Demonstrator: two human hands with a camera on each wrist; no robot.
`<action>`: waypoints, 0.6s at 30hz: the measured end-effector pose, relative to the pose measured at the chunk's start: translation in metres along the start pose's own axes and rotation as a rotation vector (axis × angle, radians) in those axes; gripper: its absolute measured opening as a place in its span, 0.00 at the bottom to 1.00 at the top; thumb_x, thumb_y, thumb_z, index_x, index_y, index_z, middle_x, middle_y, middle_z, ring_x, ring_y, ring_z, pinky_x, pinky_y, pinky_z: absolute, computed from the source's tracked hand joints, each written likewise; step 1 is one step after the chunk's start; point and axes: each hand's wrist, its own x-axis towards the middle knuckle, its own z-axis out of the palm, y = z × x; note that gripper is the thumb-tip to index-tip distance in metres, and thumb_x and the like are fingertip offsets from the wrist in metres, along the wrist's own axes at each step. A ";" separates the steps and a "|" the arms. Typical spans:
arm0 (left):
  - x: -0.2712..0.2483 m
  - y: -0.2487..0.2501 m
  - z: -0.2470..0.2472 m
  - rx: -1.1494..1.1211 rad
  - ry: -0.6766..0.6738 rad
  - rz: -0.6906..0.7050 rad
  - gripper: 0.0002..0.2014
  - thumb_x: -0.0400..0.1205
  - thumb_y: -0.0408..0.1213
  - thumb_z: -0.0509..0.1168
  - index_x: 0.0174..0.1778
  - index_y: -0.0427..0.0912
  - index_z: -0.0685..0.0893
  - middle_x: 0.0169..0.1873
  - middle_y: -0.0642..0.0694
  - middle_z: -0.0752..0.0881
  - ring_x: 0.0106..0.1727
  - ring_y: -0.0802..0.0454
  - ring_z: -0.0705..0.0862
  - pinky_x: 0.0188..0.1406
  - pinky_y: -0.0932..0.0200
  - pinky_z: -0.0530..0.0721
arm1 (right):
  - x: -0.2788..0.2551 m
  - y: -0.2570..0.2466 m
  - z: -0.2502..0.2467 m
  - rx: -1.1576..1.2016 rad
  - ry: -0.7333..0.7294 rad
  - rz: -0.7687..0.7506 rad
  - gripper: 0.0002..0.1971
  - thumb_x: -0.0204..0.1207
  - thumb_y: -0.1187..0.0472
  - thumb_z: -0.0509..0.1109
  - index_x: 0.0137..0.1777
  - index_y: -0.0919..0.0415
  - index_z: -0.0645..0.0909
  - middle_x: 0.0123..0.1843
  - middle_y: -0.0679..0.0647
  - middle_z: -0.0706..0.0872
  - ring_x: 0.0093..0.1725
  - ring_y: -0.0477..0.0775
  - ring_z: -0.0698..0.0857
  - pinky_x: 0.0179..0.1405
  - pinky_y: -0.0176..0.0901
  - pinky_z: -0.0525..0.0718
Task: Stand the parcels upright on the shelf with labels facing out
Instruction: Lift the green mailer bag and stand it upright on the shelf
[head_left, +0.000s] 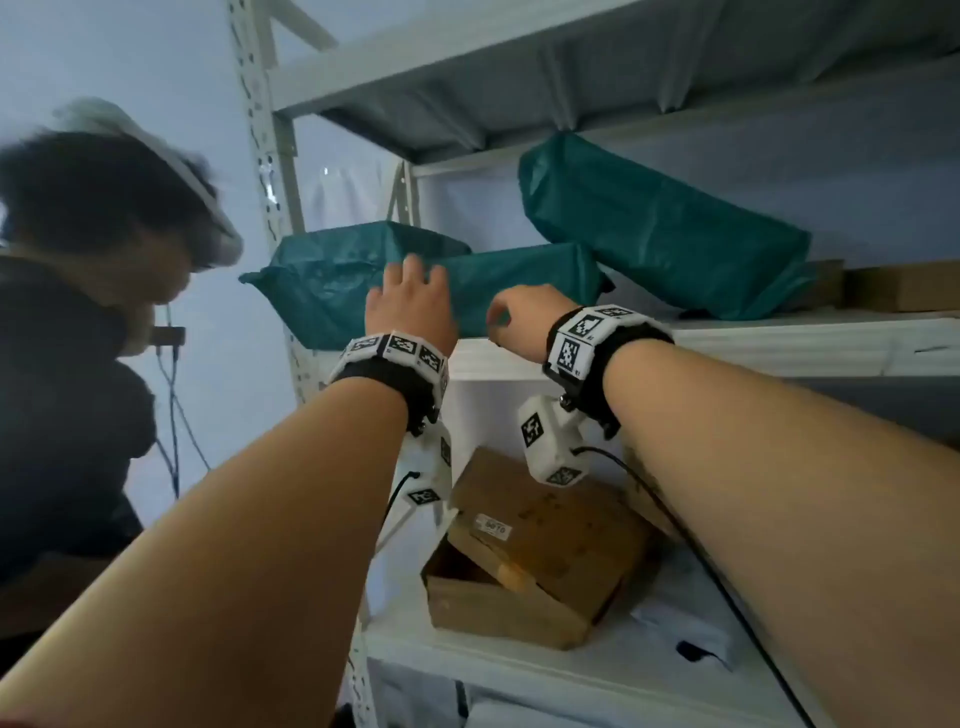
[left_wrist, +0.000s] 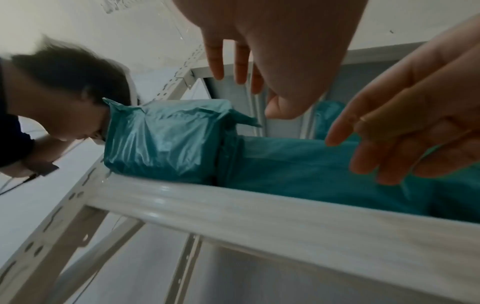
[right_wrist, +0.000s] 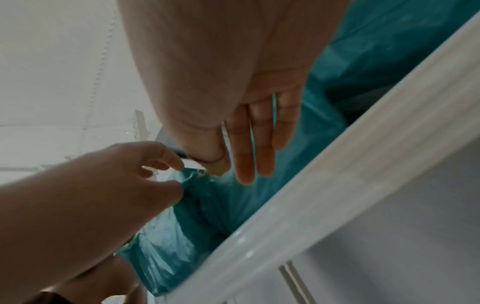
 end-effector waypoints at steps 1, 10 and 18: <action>0.006 -0.013 0.000 -0.010 -0.002 -0.019 0.24 0.78 0.36 0.61 0.71 0.41 0.71 0.74 0.39 0.69 0.76 0.38 0.65 0.70 0.42 0.70 | 0.009 -0.008 0.002 0.020 0.004 0.013 0.14 0.79 0.60 0.62 0.60 0.55 0.85 0.64 0.56 0.86 0.63 0.59 0.83 0.63 0.46 0.81; 0.058 -0.079 0.020 -0.179 -0.157 -0.078 0.29 0.79 0.42 0.67 0.75 0.43 0.66 0.80 0.42 0.61 0.77 0.37 0.67 0.70 0.39 0.75 | 0.076 -0.063 0.015 0.223 0.176 0.111 0.21 0.78 0.60 0.65 0.72 0.54 0.74 0.67 0.56 0.83 0.66 0.58 0.81 0.62 0.44 0.78; 0.067 -0.086 0.035 -0.170 -0.089 -0.076 0.28 0.78 0.46 0.67 0.73 0.44 0.68 0.71 0.40 0.70 0.72 0.38 0.70 0.67 0.42 0.76 | 0.110 -0.067 0.018 0.205 0.142 0.190 0.15 0.79 0.51 0.65 0.55 0.63 0.81 0.51 0.58 0.86 0.57 0.61 0.84 0.45 0.42 0.78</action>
